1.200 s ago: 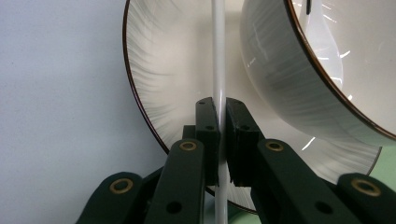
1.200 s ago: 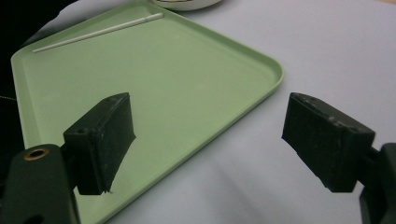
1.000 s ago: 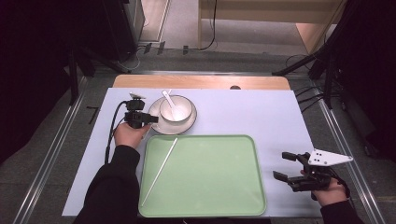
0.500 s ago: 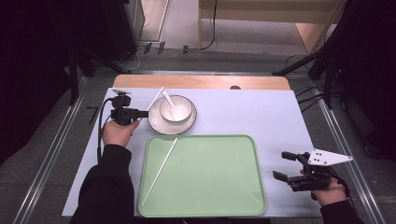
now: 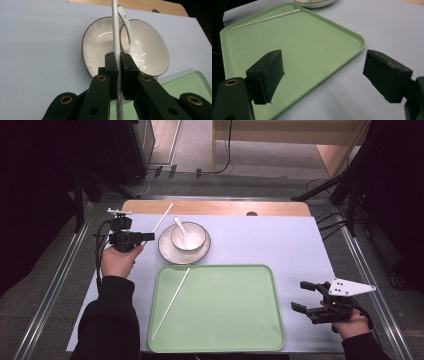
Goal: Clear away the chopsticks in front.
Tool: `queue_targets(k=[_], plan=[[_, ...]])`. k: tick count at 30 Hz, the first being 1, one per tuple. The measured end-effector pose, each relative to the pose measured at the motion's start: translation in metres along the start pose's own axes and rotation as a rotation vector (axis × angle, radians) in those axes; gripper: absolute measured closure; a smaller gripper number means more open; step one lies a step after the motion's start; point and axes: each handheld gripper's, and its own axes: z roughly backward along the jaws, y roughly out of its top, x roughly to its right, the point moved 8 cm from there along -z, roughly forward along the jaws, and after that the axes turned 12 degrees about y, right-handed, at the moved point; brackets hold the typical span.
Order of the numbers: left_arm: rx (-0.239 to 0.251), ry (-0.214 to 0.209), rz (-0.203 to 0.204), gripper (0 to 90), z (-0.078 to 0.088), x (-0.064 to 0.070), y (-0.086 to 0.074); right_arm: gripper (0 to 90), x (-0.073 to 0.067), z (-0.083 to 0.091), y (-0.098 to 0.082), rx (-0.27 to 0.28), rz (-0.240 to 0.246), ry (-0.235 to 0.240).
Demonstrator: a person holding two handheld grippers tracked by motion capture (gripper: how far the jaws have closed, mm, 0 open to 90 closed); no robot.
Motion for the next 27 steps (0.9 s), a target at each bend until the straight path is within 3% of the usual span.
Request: queue_targets(k=[14,20,27], plan=[[0.012,-0.075,-0.080,86.2,0.032,0.045,-0.015,17.4,-0.001,-0.001,0.001,0.002,0.001,0.003],[0.002,-0.085,-0.103,86.2,0.042,0.055,-0.031,17.5,-0.001,0.000,0.002,0.003,0.004,0.002],[-0.024,-0.095,-0.129,86.2,0.046,0.065,-0.062,17.5,-0.001,0.000,0.002,0.006,0.005,0.006]])
